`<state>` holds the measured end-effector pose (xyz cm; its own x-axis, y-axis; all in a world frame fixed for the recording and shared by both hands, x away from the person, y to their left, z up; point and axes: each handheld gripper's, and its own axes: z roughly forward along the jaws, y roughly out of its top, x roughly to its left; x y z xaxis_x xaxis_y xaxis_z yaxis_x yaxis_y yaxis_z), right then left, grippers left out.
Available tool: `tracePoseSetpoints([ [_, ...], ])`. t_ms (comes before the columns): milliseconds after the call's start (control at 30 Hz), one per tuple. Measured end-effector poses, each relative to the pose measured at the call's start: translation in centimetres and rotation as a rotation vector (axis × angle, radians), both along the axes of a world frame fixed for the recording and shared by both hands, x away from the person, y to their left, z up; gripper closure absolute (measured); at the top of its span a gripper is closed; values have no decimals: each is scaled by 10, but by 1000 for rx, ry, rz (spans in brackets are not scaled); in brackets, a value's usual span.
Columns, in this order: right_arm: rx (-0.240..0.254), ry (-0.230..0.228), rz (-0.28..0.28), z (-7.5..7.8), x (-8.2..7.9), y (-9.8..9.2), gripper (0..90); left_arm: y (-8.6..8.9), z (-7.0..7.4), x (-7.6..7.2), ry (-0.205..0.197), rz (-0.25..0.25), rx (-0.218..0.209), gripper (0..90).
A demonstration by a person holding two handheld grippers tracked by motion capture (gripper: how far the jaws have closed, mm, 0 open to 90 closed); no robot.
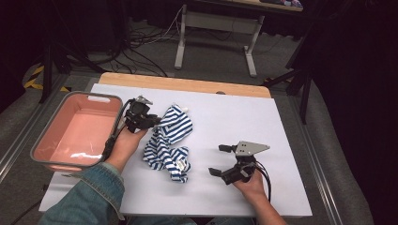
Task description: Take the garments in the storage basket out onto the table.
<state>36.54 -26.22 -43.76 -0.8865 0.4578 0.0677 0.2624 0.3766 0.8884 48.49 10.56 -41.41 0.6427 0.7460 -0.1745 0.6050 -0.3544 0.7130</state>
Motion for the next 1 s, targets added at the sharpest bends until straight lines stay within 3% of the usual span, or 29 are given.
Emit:
tracePoseSetpoints([
  [100, 1, 1, 0, 0, 1, 0, 19, 8, 1, 0, -3, 41, -15, 655],
  [267, -12, 9, -1, -1, 5, 3, 19, 12, 6, -2, -20, 44, -59, 490],
  [333, -15, 11, -3, -1, 6, 4, 20, 12, 8, -4, -23, 36, -85, 462],
  [367, -22, 13, -13, -1, 10, 5, 24, 12, 9, -4, -29, 35, -94, 395],
  [533, -30, 24, -42, 2, 22, 10, 45, 13, 15, -9, -43, -3, -161, 335],
  [600, -39, 43, -63, 5, 34, 15, 71, 13, 18, -12, -55, -31, -175, 313],
  [733, -54, 48, -87, 8, 48, 21, 121, 11, 20, -16, -66, -63, -177, 298],
  [833, -49, 78, -116, 10, 68, 30, 216, 7, 23, -20, -82, -94, -152, 298],
  [1000, -67, 61, -152, 9, 86, 43, 314, 2, 23, -23, -92, -134, -125, 300],
])
